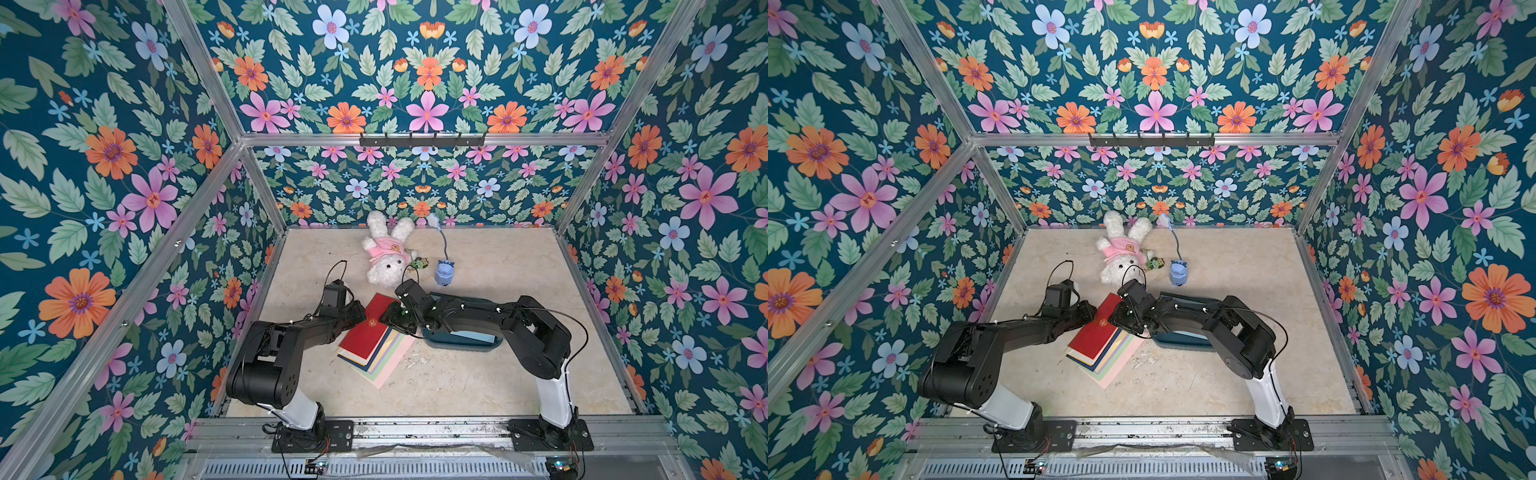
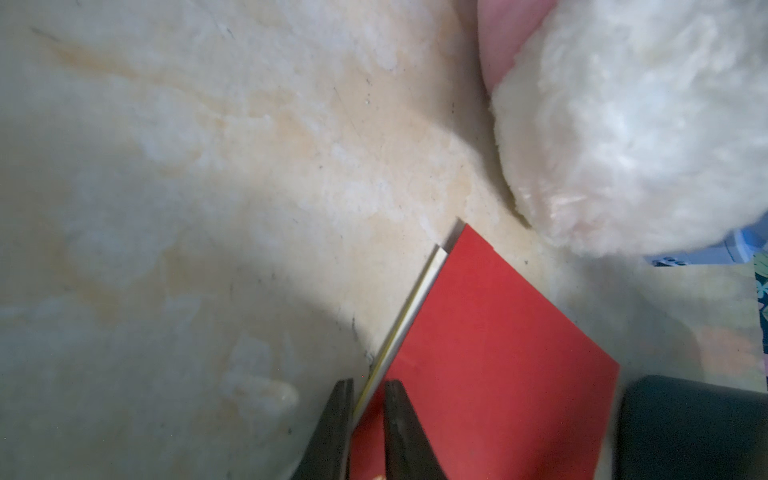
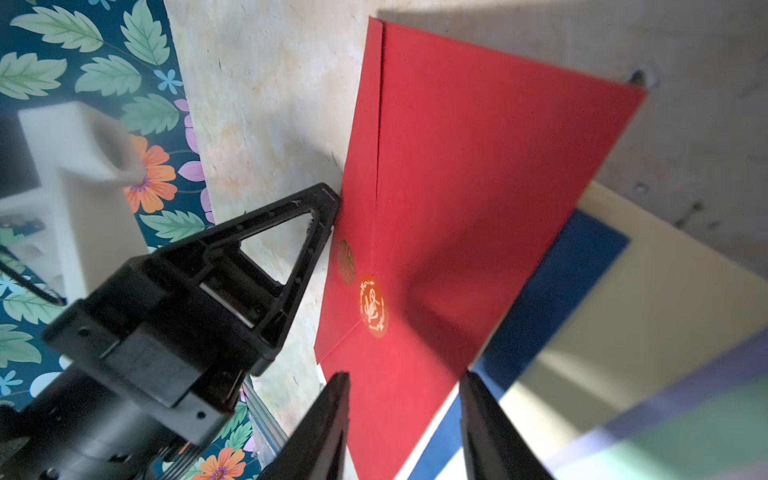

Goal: Put the sealed envelopes into the storage box
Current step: Pick up the envelope from the center of the board.

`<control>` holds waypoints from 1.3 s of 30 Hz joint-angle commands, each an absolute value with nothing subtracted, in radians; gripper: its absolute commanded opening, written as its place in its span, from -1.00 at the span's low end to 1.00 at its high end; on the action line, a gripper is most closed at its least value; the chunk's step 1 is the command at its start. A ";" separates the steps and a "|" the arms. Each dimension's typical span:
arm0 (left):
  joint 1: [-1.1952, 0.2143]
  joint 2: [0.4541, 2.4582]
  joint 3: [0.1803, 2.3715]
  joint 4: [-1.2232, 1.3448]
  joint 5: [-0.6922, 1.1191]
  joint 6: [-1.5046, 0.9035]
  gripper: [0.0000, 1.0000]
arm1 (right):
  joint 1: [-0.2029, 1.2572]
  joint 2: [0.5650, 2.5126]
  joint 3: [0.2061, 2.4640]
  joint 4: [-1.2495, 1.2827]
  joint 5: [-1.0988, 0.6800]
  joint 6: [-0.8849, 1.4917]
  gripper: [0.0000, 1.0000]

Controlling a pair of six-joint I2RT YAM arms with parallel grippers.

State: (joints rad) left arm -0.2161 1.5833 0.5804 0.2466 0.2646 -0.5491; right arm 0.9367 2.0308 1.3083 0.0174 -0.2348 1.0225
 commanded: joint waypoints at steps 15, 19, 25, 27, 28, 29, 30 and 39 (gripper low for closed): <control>-0.217 1.594 0.571 0.106 0.263 -0.542 -0.59 | 0.939 2.051 1.360 0.092 -0.251 1.059 -0.06; -0.218 1.593 0.569 0.108 0.267 -0.540 -0.59 | 0.939 2.079 1.368 0.106 -0.262 1.070 -0.10; -0.222 1.562 0.555 0.118 0.256 -0.545 -0.57 | 0.939 2.093 1.359 0.144 -0.286 1.074 -0.56; -0.221 1.521 0.543 0.126 0.253 -0.559 -0.52 | 0.939 2.085 1.345 0.172 -0.291 1.067 -0.82; -0.220 1.490 0.538 0.128 0.253 -0.564 -0.49 | 0.939 2.079 1.340 0.184 -0.296 1.061 -0.93; -0.220 1.451 0.533 0.125 0.249 -0.571 -0.47 | 0.939 2.072 1.333 0.199 -0.300 1.055 -1.00; -0.221 1.418 0.535 0.114 0.242 -0.576 -0.44 | 0.939 2.065 1.327 0.215 -0.305 1.048 -1.00; -0.217 0.995 0.683 -0.147 0.157 -0.521 -0.09 | 0.954 1.920 1.337 0.247 -0.345 0.848 -1.00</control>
State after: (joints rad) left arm -0.2184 1.0641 0.6529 -0.0452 0.1848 -0.5648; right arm 0.9512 1.9694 1.3376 0.2047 -0.3313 0.9615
